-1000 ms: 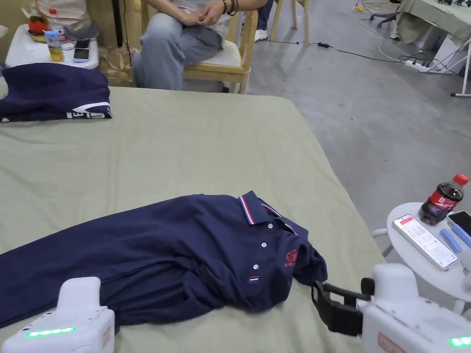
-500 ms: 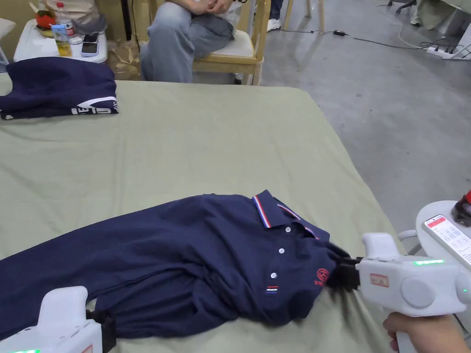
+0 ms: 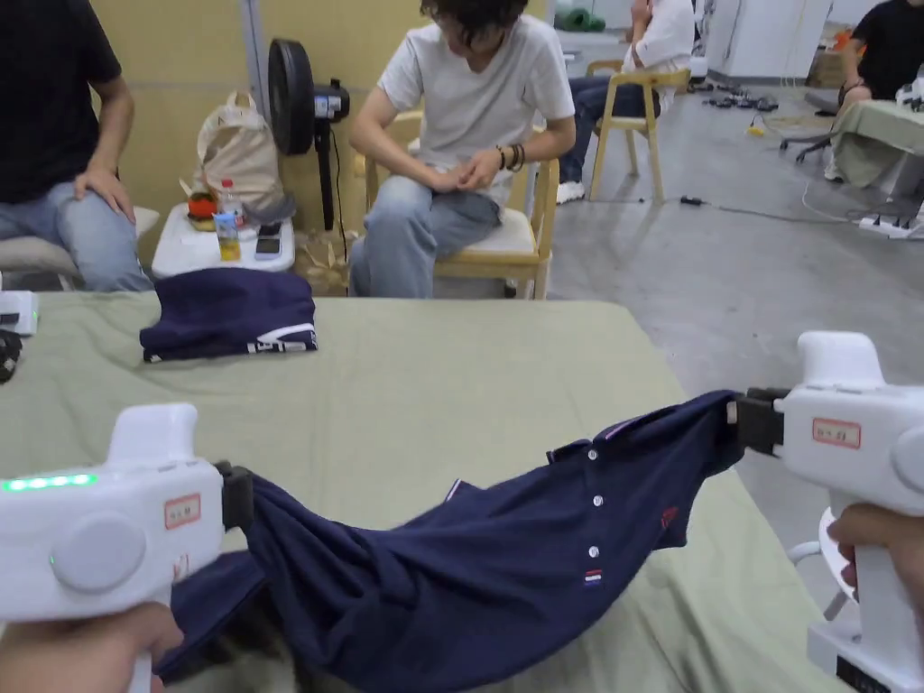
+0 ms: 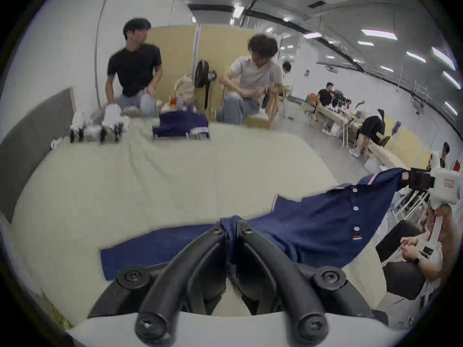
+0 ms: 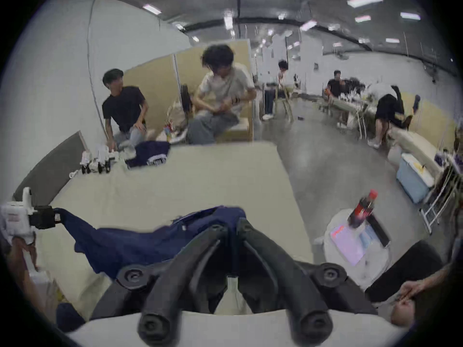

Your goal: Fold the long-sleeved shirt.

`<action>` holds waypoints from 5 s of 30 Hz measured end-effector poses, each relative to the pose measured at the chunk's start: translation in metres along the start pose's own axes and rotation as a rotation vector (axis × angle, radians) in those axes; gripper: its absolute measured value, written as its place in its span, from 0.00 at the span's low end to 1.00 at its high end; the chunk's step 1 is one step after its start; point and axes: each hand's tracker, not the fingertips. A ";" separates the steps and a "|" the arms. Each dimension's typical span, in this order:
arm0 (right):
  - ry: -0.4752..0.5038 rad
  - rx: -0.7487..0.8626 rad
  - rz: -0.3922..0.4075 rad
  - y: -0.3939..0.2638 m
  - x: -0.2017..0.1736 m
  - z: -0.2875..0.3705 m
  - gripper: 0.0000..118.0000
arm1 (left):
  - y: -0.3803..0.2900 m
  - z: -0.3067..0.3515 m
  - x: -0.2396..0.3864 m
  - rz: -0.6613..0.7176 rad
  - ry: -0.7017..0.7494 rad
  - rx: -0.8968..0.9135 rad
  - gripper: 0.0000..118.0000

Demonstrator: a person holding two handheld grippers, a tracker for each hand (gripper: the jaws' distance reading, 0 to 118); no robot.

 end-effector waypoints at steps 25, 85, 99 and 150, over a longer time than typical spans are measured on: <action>-0.208 0.580 0.164 0.321 -0.098 0.321 0.05 | 0.307 0.294 -0.005 -0.039 0.178 0.496 0.03; -0.146 -0.306 -0.160 -0.215 -0.049 -0.023 0.05 | -0.163 -0.051 -0.085 0.168 0.186 -0.184 0.03; -0.212 -0.458 -0.074 -0.299 -0.025 0.071 0.06 | -0.232 0.015 -0.117 0.029 0.252 -0.318 0.05; 0.271 -0.214 -0.003 -0.097 -0.235 -0.193 0.78 | -0.199 0.024 -0.014 -0.004 0.016 -0.150 0.00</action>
